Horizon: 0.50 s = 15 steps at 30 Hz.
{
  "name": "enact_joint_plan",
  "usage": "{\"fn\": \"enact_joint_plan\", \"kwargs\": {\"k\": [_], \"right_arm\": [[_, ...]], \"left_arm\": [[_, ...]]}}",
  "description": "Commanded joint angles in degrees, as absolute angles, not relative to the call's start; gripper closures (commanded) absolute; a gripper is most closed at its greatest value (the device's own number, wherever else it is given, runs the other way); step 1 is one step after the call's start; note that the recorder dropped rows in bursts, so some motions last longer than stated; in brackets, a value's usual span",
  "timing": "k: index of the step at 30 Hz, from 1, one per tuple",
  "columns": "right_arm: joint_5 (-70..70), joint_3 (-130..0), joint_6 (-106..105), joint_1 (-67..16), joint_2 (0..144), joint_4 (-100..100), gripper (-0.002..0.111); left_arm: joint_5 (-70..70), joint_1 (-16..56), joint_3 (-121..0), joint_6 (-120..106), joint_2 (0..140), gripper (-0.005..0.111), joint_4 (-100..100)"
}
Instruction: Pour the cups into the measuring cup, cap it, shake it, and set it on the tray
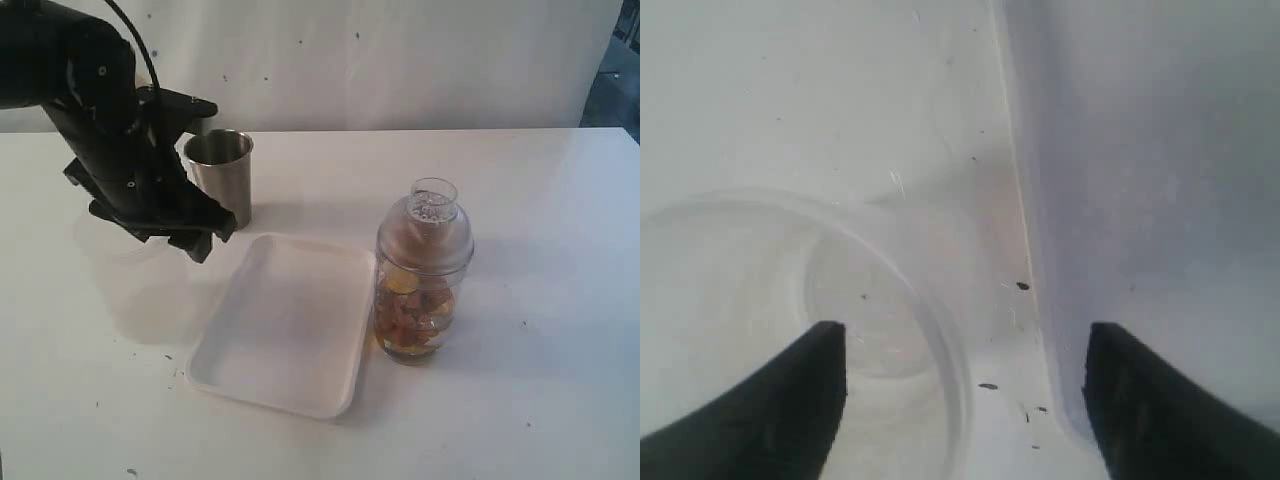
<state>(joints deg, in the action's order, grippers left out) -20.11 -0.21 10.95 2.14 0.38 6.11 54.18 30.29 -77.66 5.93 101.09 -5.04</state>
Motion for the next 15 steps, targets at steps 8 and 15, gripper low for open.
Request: {"fn": "enact_joint_plan", "kwargs": {"k": [8, 15], "right_arm": [[-20.06, 0.00, 11.33, 2.39, 0.00, 5.94, 0.108], [-20.06, 0.00, 11.33, 2.39, 0.00, 5.94, 0.108]], "left_arm": [[64.77, 30.26, -90.68, 2.36, 98.34, 0.043, -6.11], [65.31, 30.26, -95.57, 5.35, 90.83, 0.101, -10.49]]}}
